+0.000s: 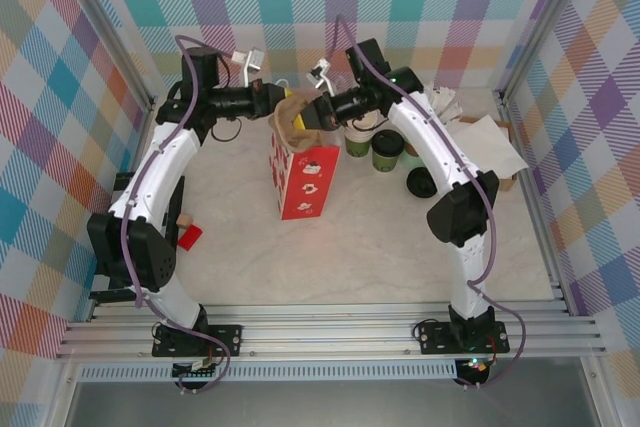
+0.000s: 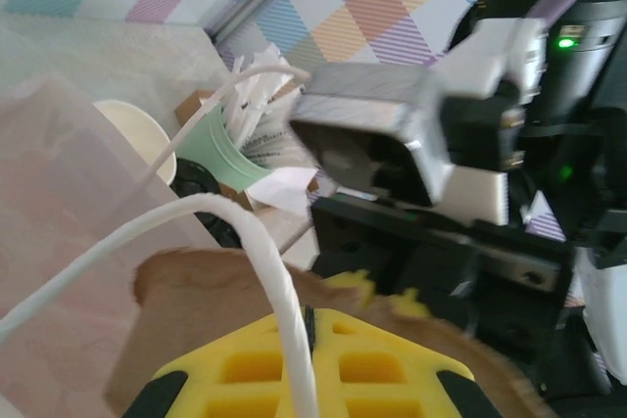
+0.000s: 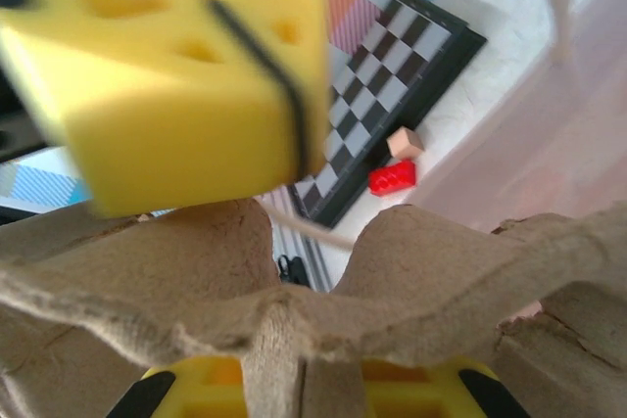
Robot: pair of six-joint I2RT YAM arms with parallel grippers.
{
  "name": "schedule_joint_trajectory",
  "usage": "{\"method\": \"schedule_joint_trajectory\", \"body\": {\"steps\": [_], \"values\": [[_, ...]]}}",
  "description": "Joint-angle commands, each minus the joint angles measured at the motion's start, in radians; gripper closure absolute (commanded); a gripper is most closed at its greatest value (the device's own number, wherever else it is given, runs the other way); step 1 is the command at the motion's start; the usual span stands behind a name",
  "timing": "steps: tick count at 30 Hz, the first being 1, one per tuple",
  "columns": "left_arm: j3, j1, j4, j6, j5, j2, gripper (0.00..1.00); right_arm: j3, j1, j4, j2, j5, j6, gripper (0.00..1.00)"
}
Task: Pack the takeout coffee
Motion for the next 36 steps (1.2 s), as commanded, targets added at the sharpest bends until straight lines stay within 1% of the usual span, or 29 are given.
{"method": "schedule_joint_trajectory", "body": {"steps": [1, 4, 7, 9, 12, 15, 17, 18, 20, 22, 24, 27, 29, 30, 31, 32, 33, 36], "values": [[0.027, 0.022, -0.079, 0.056, 0.076, 0.016, 0.99, 0.019, 0.004, -0.028, 0.012, 0.053, -0.112, 1.0], [0.046, 0.032, -0.102, 0.075, 0.096, 0.017, 0.99, 0.061, 0.001, -0.173, 0.011, 0.101, -0.162, 1.0], [0.056, 0.032, -0.105, 0.073, 0.132, 0.027, 0.99, 0.017, 0.001, -0.269, -0.049, 0.132, -0.155, 1.0], [0.053, 0.032, -0.115, 0.082, 0.147, 0.024, 0.99, -0.071, 0.001, -0.28, -0.115, 0.181, -0.117, 1.0], [0.054, 0.033, -0.168, 0.144, 0.137, 0.003, 0.99, -0.218, 0.01, -0.248, -0.223, 0.247, -0.045, 1.0], [0.058, 0.046, -0.229, 0.206, 0.12, -0.004, 0.98, -0.27, 0.029, -0.208, -0.279, 0.31, 0.02, 1.0], [0.055, 0.052, -0.232, 0.207, 0.089, 0.008, 0.9, -0.267, 0.047, -0.155, -0.285, 0.349, 0.065, 1.0], [0.07, 0.054, -0.243, 0.201, 0.079, 0.027, 0.85, -0.263, 0.055, -0.113, -0.283, 0.389, 0.098, 1.0], [0.116, 0.052, -0.261, 0.151, 0.082, 0.069, 0.64, -0.226, 0.06, -0.083, -0.257, 0.471, 0.148, 1.0], [0.142, 0.041, -0.313, 0.138, 0.02, 0.064, 0.56, -0.158, 0.057, -0.098, -0.22, 0.525, 0.162, 1.0], [0.086, 0.037, -0.299, 0.117, -0.085, -0.014, 0.39, -0.124, 0.051, -0.075, -0.207, 0.516, 0.188, 1.0], [-0.044, 0.034, -0.215, 0.038, -0.203, -0.155, 0.22, -0.079, 0.05, -0.04, -0.192, 0.454, 0.18, 1.0], [-0.081, 0.026, -0.227, -0.003, -0.264, -0.2, 0.15, -0.047, 0.05, -0.04, -0.182, 0.409, 0.141, 1.0], [-0.085, 0.015, -0.267, -0.02, -0.314, -0.21, 0.13, -0.034, 0.049, -0.039, -0.181, 0.393, 0.122, 1.0], [-0.088, -0.002, -0.301, -0.038, -0.363, -0.221, 0.08, -0.02, 0.049, -0.039, -0.183, 0.389, 0.11, 1.0], [-0.098, -0.023, -0.319, -0.055, -0.408, -0.24, 0.0, -0.007, 0.047, -0.04, -0.183, 0.394, 0.112, 1.0], [-0.122, -0.056, -0.317, -0.069, -0.455, -0.273, 0.0, 0.01, 0.043, -0.04, -0.183, 0.402, 0.125, 1.0], [-0.229, -0.156, -0.284, -0.12, -0.649, -0.403, 0.0, 0.035, 0.027, -0.025, -0.183, 0.412, 0.216, 1.0]]}}
